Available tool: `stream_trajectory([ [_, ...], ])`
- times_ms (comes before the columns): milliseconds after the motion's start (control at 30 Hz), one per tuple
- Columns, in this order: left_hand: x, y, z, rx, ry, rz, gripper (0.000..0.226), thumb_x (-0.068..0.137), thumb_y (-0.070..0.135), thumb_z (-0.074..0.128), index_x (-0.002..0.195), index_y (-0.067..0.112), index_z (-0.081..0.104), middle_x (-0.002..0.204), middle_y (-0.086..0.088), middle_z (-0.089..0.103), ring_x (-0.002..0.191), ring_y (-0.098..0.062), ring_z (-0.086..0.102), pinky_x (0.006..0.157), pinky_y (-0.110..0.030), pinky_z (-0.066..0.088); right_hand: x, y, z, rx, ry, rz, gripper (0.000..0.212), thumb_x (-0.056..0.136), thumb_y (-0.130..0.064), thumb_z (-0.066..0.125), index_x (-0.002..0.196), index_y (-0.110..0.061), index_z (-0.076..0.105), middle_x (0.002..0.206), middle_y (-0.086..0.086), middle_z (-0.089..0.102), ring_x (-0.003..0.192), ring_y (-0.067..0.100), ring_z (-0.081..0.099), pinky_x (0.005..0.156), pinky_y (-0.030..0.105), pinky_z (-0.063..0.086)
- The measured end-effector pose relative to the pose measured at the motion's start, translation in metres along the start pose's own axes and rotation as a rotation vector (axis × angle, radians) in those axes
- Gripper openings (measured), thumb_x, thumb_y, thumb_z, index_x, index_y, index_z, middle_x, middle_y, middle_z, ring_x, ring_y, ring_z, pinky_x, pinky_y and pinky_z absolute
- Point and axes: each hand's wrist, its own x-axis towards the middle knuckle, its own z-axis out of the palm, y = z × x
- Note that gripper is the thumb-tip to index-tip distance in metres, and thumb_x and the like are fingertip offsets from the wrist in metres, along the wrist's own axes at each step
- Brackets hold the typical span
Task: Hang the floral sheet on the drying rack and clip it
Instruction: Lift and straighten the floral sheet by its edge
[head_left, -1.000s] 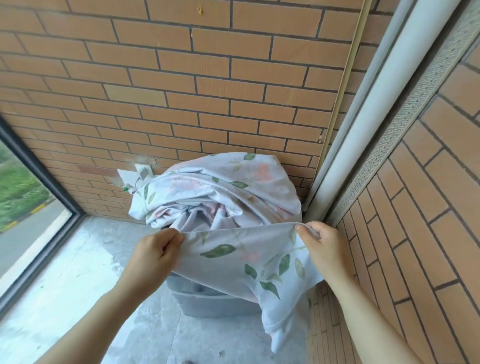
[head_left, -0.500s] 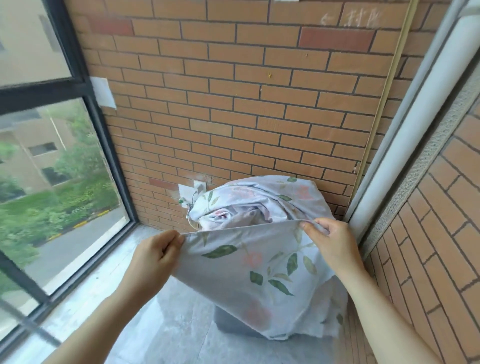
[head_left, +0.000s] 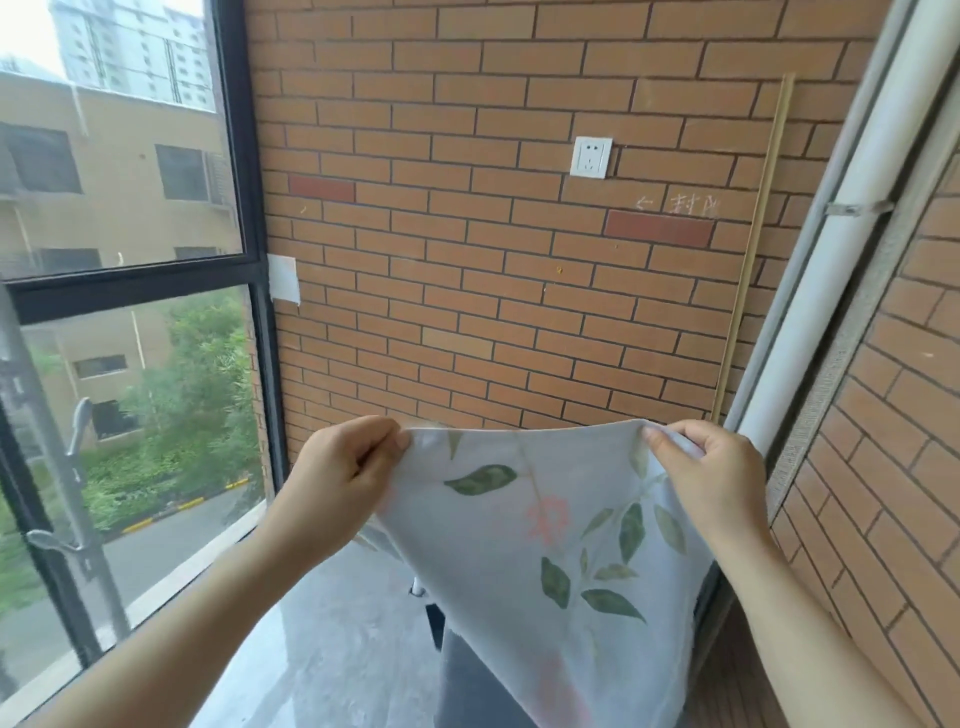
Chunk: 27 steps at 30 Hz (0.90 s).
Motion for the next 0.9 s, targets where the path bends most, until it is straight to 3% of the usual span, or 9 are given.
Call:
stream_trajectory([
  [133, 0.040, 0.034, -0.015, 0.007, 0.053, 0.096, 0.036, 0.087, 0.027, 0.046, 0.058, 0.008, 0.037, 0.050, 0.005, 0.028, 0.049, -0.012, 0.029, 0.047, -0.023, 0.022, 0.035, -0.026, -0.037, -0.020, 0.093, -0.067, 0.023, 0.085, -0.030, 0.067, 0.066, -0.015, 0.067, 0.064, 0.005, 0.065, 0.067, 0.024, 0.059, 0.060, 0.034, 0.048],
  [267, 0.085, 0.077, -0.023, 0.026, 0.143, 0.181, 0.035, 0.085, 0.026, 0.047, 0.058, 0.004, 0.042, 0.050, -0.007, 0.036, 0.050, -0.013, 0.031, 0.048, -0.022, 0.025, 0.074, -0.051, -0.075, -0.020, 0.224, -0.128, 0.020, 0.085, -0.031, 0.067, 0.071, -0.017, 0.070, 0.066, 0.001, 0.067, 0.066, 0.021, 0.060, 0.058, 0.032, 0.047],
  [467, 0.126, 0.137, -0.031, -0.012, 0.264, 0.303, 0.035, 0.085, 0.022, 0.048, 0.055, 0.009, 0.034, 0.050, 0.003, 0.025, 0.050, -0.012, 0.026, 0.045, -0.019, 0.021, 0.117, -0.071, -0.114, -0.048, 0.310, -0.203, 0.028, 0.085, -0.035, 0.065, 0.066, -0.015, 0.067, 0.059, -0.001, 0.064, 0.061, 0.019, 0.058, 0.053, 0.030, 0.044],
  [567, 0.136, 0.147, -0.026, 0.008, 0.279, 0.315, 0.037, 0.089, 0.017, 0.051, 0.056, 0.005, 0.039, 0.048, 0.005, 0.027, 0.048, -0.012, 0.029, 0.045, -0.019, 0.024, 0.130, -0.074, -0.118, -0.058, 0.296, -0.190, 0.027, 0.085, -0.033, 0.064, 0.066, -0.013, 0.065, 0.060, 0.002, 0.063, 0.064, 0.023, 0.059, 0.053, 0.031, 0.044],
  [667, 0.144, 0.134, -0.011, 0.034, 0.270, 0.200, 0.036, 0.091, 0.011, 0.052, 0.058, 0.001, 0.043, 0.047, 0.002, 0.033, 0.048, -0.011, 0.031, 0.044, -0.019, 0.026, 0.134, -0.078, -0.120, 0.084, 0.257, -0.133, 0.009, 0.085, -0.026, 0.065, 0.079, -0.020, 0.069, 0.074, -0.008, 0.067, 0.072, 0.012, 0.061, 0.057, 0.023, 0.043],
  [767, 0.147, 0.114, 0.005, 0.043, 0.268, 0.078, 0.040, 0.090, 0.010, 0.052, 0.054, 0.006, 0.036, 0.046, 0.005, 0.029, 0.045, -0.012, 0.027, 0.043, -0.021, 0.023, 0.127, -0.082, -0.121, 0.141, 0.241, -0.145, 0.013, 0.084, -0.024, 0.068, 0.097, -0.023, 0.067, 0.074, -0.008, 0.062, 0.061, 0.005, 0.055, 0.053, 0.018, 0.038],
  [833, 0.146, 0.110, 0.015, 0.040, 0.258, 0.047, 0.041, 0.090, 0.011, 0.052, 0.053, 0.007, 0.034, 0.046, 0.005, 0.028, 0.046, -0.012, 0.025, 0.044, -0.023, 0.020, 0.118, -0.086, -0.117, 0.116, 0.182, -0.227, 0.021, 0.083, -0.024, 0.071, 0.103, -0.027, 0.067, 0.086, -0.012, 0.065, 0.073, -0.003, 0.060, 0.061, 0.008, 0.042],
  [900, 0.144, 0.115, 0.024, 0.036, 0.232, 0.074, 0.039, 0.091, 0.012, 0.052, 0.056, 0.004, 0.036, 0.048, 0.004, 0.029, 0.048, -0.012, 0.025, 0.046, -0.025, 0.019, 0.111, -0.092, -0.107, 0.111, -0.020, -0.288, 0.028, 0.080, -0.031, 0.074, 0.107, -0.032, 0.069, 0.103, -0.019, 0.067, 0.094, -0.007, 0.060, 0.079, 0.006, 0.043],
])
